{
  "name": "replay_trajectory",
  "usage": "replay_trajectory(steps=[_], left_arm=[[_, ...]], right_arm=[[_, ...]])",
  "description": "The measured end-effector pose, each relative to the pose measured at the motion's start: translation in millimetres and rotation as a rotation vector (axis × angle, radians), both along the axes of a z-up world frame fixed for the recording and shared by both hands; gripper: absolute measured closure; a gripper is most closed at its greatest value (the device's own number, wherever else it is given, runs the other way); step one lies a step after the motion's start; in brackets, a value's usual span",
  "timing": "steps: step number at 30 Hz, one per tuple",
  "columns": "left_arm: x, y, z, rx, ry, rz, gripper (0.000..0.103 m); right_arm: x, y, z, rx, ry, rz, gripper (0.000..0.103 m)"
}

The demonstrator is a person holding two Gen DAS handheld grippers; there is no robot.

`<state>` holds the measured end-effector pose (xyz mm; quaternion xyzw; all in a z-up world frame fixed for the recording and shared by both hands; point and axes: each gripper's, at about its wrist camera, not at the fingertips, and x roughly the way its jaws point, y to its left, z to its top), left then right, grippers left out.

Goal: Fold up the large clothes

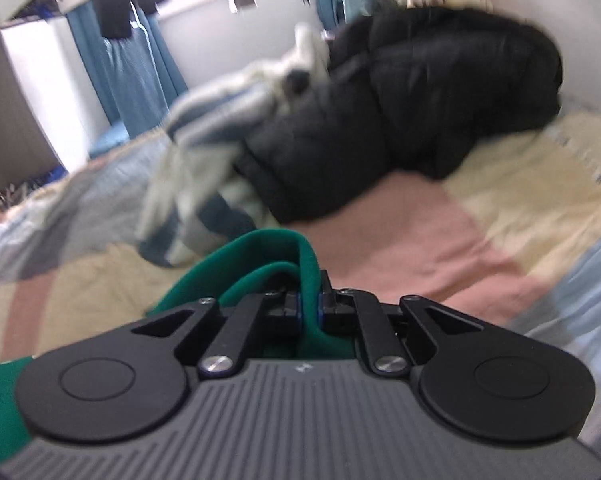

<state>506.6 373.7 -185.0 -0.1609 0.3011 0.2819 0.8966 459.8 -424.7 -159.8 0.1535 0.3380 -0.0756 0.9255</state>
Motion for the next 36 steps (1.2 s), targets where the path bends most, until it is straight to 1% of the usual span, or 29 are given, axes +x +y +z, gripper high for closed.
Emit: replay_trajectory(steps=[3, 4, 5, 8, 10, 11, 13, 14, 15, 16, 17, 18, 19, 20, 22, 23, 24, 28, 31, 33, 36], left_arm=[[26, -1, -27, 0.03, 0.049, -0.026, 0.097], [36, -1, -37, 0.037, 0.065, -0.034, 0.097], [41, -2, -40, 0.035, 0.074, -0.035, 0.097], [42, -2, -37, 0.008, 0.077, -0.022, 0.097], [40, -1, -34, -0.002, 0.071, -0.022, 0.097], [34, -3, -28, -0.009, 0.063, -0.02, 0.093], [23, -3, -20, -0.046, 0.045, -0.011, 0.073], [15, -5, -13, -0.069, 0.044, -0.008, 0.047], [9, -6, -7, -0.084, 0.037, 0.0, 0.033], [0, -8, 0, -0.095, 0.023, 0.0, 0.032], [-8, -12, 8, -0.104, 0.013, -0.009, 0.032], [-15, -15, 16, -0.111, 0.011, -0.022, 0.032], [-22, -19, 24, -0.118, 0.015, -0.035, 0.032], [-30, -24, 33, -0.122, 0.013, -0.047, 0.032], [-48, -37, 52, -0.126, -0.009, -0.078, 0.032], [-57, -44, 61, -0.135, -0.022, -0.096, 0.032], [-67, -52, 71, -0.147, -0.032, -0.118, 0.032], [-104, -91, 99, -0.186, -0.084, -0.192, 0.032], [-134, -123, 111, -0.25, -0.131, -0.247, 0.032], [-151, -143, 112, -0.298, -0.149, -0.278, 0.032], [-175, -174, 107, -0.396, -0.164, -0.317, 0.032]], right_arm=[[21, 3, -32, 0.013, 0.049, -0.005, 0.093], [23, 5, -40, 0.01, 0.048, -0.008, 0.093], [25, 7, -46, 0.006, 0.047, -0.009, 0.093], [24, 9, -52, 0.004, 0.037, -0.019, 0.093], [22, 8, -51, 0.016, 0.038, -0.027, 0.092], [21, 7, -49, 0.02, 0.037, -0.029, 0.091], [19, 5, -42, 0.03, 0.039, -0.044, 0.09], [15, 6, -38, 0.034, 0.035, -0.053, 0.089], [12, 6, -33, 0.035, 0.032, -0.06, 0.088], [14, 8, -29, 0.031, 0.033, -0.069, 0.083], [10, 10, -25, 0.027, 0.035, -0.082, 0.08], [5, 11, -20, 0.026, 0.038, -0.101, 0.075], [-1, 12, -14, 0.03, 0.036, -0.114, 0.065], [-7, 12, -8, 0.04, 0.03, -0.119, 0.06], [-24, 15, 4, 0.055, 0.008, -0.13, 0.036], [-34, 17, 11, 0.06, -0.007, -0.137, 0.032], [-44, 19, 16, 0.073, -0.025, -0.137, 0.023], [-81, 30, 36, 0.139, -0.072, -0.111, 0.023], [-106, 45, 49, 0.164, -0.107, -0.082, 0.023], [-122, 57, 54, 0.2, -0.121, -0.06, 0.023], [-140, 77, 56, 0.268, -0.121, -0.017, 0.023]])
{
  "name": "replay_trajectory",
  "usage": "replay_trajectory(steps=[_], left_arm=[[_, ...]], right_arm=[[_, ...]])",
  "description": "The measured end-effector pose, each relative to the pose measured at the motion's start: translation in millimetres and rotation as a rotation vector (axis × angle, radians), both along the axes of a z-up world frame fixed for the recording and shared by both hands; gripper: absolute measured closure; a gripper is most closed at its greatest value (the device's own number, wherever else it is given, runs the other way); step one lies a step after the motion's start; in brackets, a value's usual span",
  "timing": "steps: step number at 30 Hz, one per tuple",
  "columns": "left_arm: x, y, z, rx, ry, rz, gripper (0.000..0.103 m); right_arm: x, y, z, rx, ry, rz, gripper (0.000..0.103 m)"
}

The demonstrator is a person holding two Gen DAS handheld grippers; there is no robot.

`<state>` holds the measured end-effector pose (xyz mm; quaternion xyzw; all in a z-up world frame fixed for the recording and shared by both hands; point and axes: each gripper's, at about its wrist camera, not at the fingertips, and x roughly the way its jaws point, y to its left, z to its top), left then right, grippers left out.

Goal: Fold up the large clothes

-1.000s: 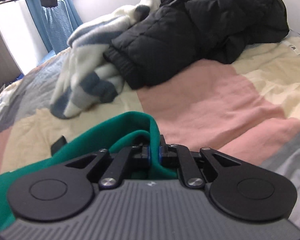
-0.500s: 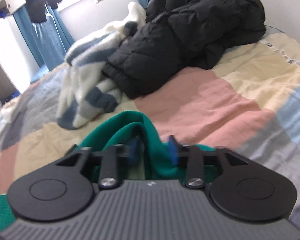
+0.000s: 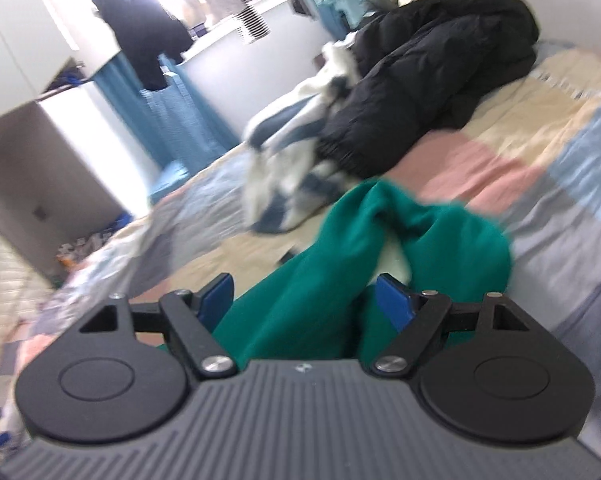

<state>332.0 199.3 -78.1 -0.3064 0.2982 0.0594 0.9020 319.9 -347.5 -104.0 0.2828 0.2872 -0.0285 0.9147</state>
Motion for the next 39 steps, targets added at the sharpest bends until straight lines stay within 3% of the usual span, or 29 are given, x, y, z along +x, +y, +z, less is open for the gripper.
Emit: replay_trajectory(steps=[3, 6, 18, 24, 32, 39], left_arm=[[-16, -33, -14, -0.088, 0.017, -0.045, 0.032], [-22, -60, -26, -0.126, 0.022, -0.084, 0.032], [4, -84, -95, -0.106, 0.035, -0.133, 0.033], [15, -75, -112, -0.188, -0.006, -0.152, 0.032], [21, -65, -133, -0.354, -0.028, -0.178, 0.031], [24, -79, -129, -0.311, -0.035, -0.223, 0.025]], right_arm=[[-12, 22, -7, 0.063, 0.018, 0.046, 0.023], [-21, 37, -23, 0.168, 0.039, 0.068, 0.023], [-15, 43, -98, 0.418, 0.131, 0.098, 0.022], [2, 55, -97, 0.461, 0.099, 0.138, 0.021], [-11, 48, -84, 0.519, 0.014, 0.166, 0.02], [-17, 44, -74, 0.514, -0.011, 0.176, 0.02]])
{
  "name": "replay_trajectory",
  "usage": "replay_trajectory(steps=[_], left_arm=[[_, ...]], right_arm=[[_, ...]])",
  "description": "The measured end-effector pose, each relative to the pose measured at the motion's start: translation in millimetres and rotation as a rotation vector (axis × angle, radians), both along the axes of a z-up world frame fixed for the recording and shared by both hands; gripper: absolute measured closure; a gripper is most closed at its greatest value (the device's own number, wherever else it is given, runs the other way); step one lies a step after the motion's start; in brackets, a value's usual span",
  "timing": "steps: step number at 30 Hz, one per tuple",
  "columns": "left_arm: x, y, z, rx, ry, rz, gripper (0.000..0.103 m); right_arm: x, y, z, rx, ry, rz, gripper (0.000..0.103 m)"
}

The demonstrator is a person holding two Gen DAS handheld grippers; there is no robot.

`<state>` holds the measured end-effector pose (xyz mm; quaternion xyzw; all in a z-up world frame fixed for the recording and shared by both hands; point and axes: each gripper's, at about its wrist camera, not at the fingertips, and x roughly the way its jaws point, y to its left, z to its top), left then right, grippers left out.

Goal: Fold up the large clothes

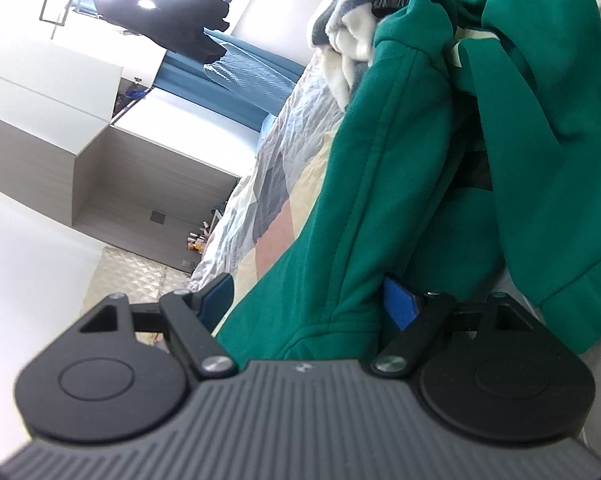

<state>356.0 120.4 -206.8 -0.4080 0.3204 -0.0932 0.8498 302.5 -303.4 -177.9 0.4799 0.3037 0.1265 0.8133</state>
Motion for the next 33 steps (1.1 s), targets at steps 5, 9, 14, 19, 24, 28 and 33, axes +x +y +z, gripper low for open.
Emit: replay_trajectory(steps=[5, 9, 14, 19, 24, 28, 33], left_arm=[[-1, -3, 4, -0.001, -0.051, -0.012, 0.025], [1, -12, 13, 0.087, -0.146, -0.071, 0.024], [1, -12, 14, 0.065, -0.167, -0.061, 0.024], [-7, -8, 20, 0.011, -0.226, -0.056, 0.024], [-9, -4, 21, -0.039, -0.26, -0.056, 0.025], [-10, -1, 21, -0.05, -0.255, -0.055, 0.025], [-10, 5, 18, -0.087, -0.242, -0.049, 0.024]], right_arm=[[-4, -4, -2, -0.009, 0.007, -0.003, 0.02], [-5, -4, 5, -0.032, -0.021, -0.004, 0.021], [-7, -2, 9, -0.042, -0.049, 0.004, 0.021], [-4, -7, -2, -0.014, 0.006, -0.009, 0.021], [3, -1, -19, -0.013, 0.102, 0.011, 0.021], [6, 0, -31, 0.047, 0.119, 0.009, 0.021], [4, 5, -24, 0.149, 0.0, 0.02, 0.021]])
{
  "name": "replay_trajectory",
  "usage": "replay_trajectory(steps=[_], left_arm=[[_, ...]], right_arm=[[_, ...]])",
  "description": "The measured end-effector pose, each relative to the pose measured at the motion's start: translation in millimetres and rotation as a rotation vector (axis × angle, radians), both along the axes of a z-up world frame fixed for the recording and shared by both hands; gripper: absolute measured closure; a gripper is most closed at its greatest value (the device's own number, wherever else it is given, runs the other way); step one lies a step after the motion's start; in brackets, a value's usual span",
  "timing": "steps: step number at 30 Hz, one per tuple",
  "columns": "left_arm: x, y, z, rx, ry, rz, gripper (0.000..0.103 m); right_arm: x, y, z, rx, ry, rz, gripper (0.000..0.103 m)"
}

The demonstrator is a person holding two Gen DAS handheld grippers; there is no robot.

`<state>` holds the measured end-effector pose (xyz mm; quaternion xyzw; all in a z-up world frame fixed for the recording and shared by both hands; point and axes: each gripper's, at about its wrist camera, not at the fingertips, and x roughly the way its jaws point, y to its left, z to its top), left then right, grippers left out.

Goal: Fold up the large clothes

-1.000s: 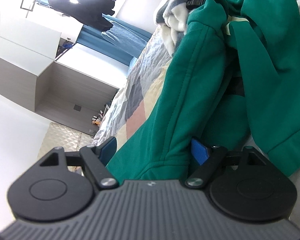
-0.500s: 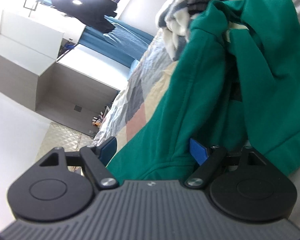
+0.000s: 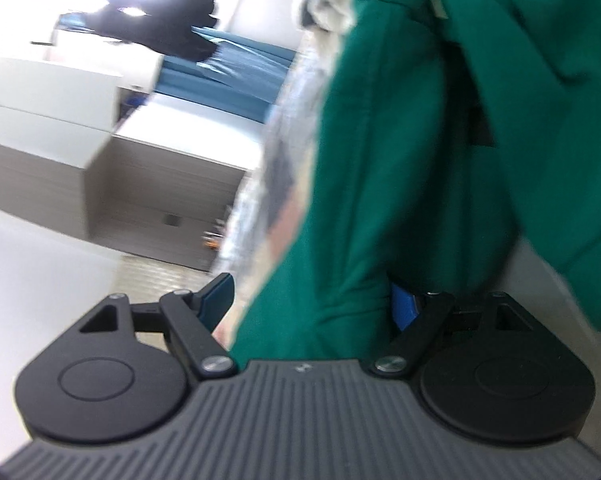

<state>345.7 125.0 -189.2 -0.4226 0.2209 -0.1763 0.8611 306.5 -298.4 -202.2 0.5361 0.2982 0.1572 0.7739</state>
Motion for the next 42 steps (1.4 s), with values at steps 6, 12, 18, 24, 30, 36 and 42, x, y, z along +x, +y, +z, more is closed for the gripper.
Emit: replay_trajectory(steps=[6, 12, 18, 24, 30, 36, 42], left_arm=[[-9, 16, -27, -0.177, 0.07, 0.055, 0.023], [-22, 23, -44, -0.297, 0.15, 0.106, 0.023], [-11, 18, -56, -0.325, 0.198, 0.102, 0.023], [15, 15, -73, -0.359, 0.286, 0.108, 0.027], [38, 3, -70, -0.183, 0.358, 0.109, 0.057], [45, 12, -77, -0.311, 0.328, 0.1, 0.052], [37, 14, -76, -0.383, 0.298, 0.079, 0.022]], right_arm=[[0, -1, 9, 0.124, -0.134, 0.041, 0.02], [-2, -2, 12, 0.172, -0.182, 0.045, 0.02], [-5, -4, 14, 0.164, -0.172, 0.042, 0.02], [-2, 1, 15, 0.057, -0.103, 0.036, 0.021], [2, 8, 11, -0.101, -0.014, 0.02, 0.021], [20, 18, 11, -0.179, -0.021, 0.01, 0.044], [34, 25, 10, -0.281, -0.023, 0.024, 0.085]])
